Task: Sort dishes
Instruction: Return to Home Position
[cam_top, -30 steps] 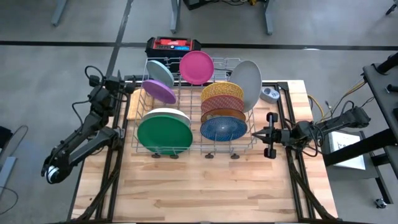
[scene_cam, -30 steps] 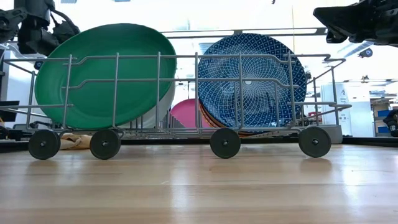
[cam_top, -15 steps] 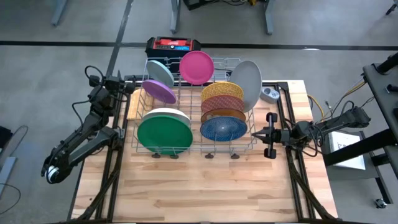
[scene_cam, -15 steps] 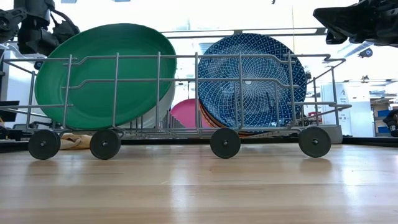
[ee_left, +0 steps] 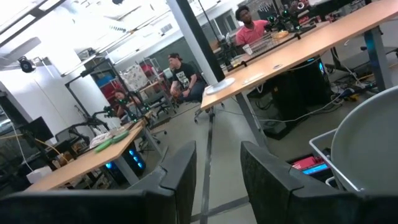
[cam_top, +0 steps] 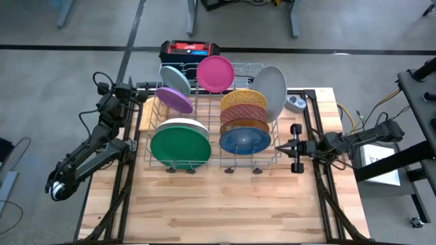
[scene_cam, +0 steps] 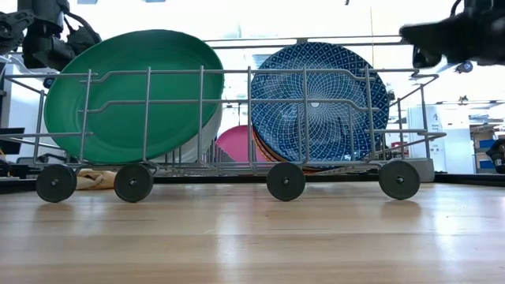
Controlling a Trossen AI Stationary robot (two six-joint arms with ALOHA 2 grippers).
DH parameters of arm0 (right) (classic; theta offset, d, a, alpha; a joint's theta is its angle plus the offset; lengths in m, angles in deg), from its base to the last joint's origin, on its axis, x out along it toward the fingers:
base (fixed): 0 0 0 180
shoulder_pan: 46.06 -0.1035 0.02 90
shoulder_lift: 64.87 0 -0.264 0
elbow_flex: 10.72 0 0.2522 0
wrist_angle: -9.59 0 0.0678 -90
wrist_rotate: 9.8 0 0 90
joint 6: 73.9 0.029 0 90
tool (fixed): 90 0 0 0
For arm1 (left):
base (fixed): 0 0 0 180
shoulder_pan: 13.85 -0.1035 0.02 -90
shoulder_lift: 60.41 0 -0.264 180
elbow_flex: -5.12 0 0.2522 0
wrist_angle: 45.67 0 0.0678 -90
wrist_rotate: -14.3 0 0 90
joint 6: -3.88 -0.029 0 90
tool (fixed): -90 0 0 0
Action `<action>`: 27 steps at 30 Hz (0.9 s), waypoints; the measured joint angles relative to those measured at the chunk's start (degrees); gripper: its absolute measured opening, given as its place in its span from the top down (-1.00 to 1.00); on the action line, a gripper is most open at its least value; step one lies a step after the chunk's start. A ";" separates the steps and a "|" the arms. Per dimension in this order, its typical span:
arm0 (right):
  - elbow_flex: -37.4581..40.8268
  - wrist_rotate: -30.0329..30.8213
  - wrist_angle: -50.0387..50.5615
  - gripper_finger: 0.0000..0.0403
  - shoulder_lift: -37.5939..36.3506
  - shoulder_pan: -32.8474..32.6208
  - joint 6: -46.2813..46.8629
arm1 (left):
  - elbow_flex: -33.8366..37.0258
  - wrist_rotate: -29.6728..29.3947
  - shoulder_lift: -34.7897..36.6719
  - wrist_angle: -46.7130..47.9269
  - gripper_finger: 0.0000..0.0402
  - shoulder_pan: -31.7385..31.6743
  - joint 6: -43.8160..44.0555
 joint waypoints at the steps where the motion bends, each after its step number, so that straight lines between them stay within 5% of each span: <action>1: 0.02 -2.16 2.44 1.00 -0.75 0.81 0.34 | 0.00 0.00 0.00 0.00 0.43 0.00 0.00; 7: 0.05 -14.31 10.66 1.00 -6.66 6.00 -3.12 | -0.02 0.00 0.00 0.00 0.43 0.00 0.00; 14: 0.05 -13.69 24.57 1.00 -17.91 7.98 -1.63 | -0.02 0.00 0.00 -0.01 0.43 0.01 0.02; 27: 0.07 -9.55 25.61 1.00 -17.75 13.25 0.58 | -0.02 0.02 0.04 0.07 0.43 0.02 0.02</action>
